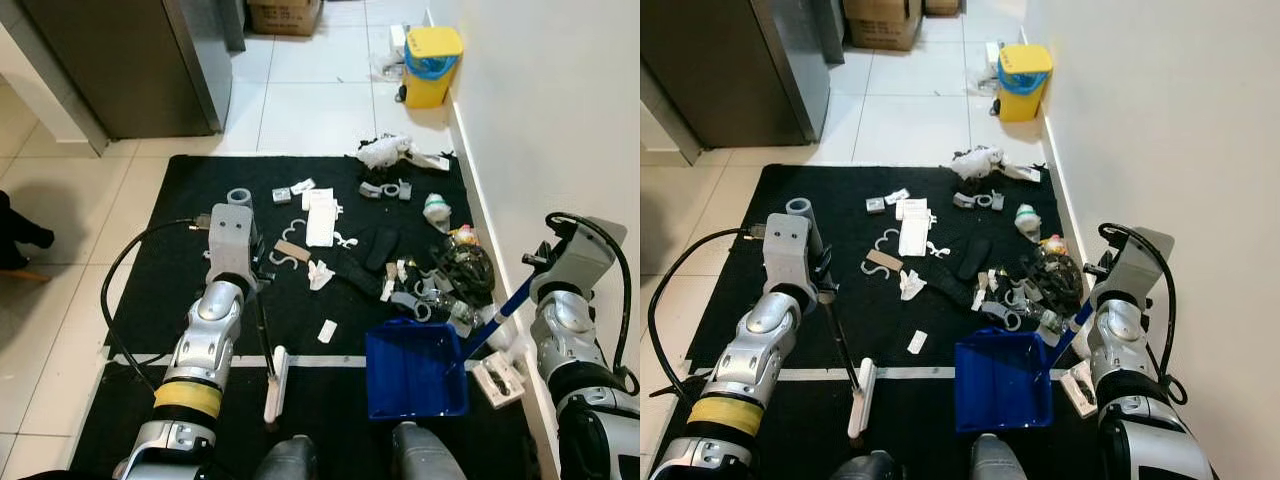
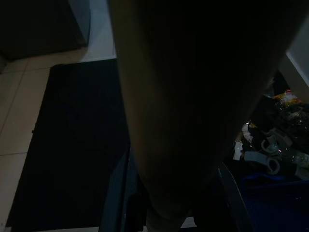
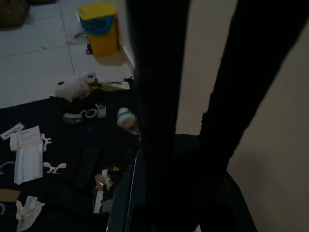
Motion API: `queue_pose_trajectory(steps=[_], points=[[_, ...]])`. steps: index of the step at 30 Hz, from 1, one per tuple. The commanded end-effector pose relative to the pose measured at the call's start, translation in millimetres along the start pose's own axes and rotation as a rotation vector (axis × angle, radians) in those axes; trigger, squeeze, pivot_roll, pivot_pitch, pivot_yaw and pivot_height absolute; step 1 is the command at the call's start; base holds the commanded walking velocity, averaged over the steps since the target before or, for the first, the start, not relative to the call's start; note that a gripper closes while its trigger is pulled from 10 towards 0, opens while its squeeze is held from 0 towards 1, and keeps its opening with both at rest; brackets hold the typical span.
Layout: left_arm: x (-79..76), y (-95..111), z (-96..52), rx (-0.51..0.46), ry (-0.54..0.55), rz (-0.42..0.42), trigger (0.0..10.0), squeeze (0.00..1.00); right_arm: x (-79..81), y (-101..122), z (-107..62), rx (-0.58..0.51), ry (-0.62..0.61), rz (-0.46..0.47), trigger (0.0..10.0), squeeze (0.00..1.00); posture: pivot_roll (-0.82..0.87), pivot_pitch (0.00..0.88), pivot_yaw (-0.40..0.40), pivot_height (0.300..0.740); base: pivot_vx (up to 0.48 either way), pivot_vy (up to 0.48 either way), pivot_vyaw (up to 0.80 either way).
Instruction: Sweep floor
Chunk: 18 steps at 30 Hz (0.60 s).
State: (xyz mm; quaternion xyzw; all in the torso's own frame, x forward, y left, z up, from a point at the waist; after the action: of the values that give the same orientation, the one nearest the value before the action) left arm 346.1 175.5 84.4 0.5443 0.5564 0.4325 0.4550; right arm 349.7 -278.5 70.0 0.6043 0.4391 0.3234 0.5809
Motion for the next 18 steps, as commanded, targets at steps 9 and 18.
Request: queue_pose_trajectory(steps=[9, 18], points=[[-2.2, -1.4, 2.6, 0.008, -0.001, -0.016, 10.0, 0.00, -10.0, 4.3, 2.4, -0.011, -0.033, 0.000, 10.0, 0.00, 0.01, 0.110, 0.002, 0.740, 0.000, -0.289, 0.00], [-4.5, 1.0, 2.3, -0.011, -0.017, -0.014, 10.0, 0.00, -19.6, 11.5, 5.4, -0.038, -0.061, -0.031, 10.0, 0.00, 0.01, 0.108, 0.007, 0.740, 0.000, 0.000, 0.00]])
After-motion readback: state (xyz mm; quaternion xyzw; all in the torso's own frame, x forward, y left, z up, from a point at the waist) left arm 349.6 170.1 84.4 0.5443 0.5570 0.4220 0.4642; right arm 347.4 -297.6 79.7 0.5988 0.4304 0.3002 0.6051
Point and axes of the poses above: a point about 5 cm out from each wrist's last joint towards the gripper, its own z axis pointing out of the wrist towards the gripper, its own y axis along the axis of the wrist's last joint, x = y × z, the point moved 3 cm from there along z, pointing out of the wrist towards the gripper, and after that the axes turned 9 degrees about -z, right-handed, at the moved point
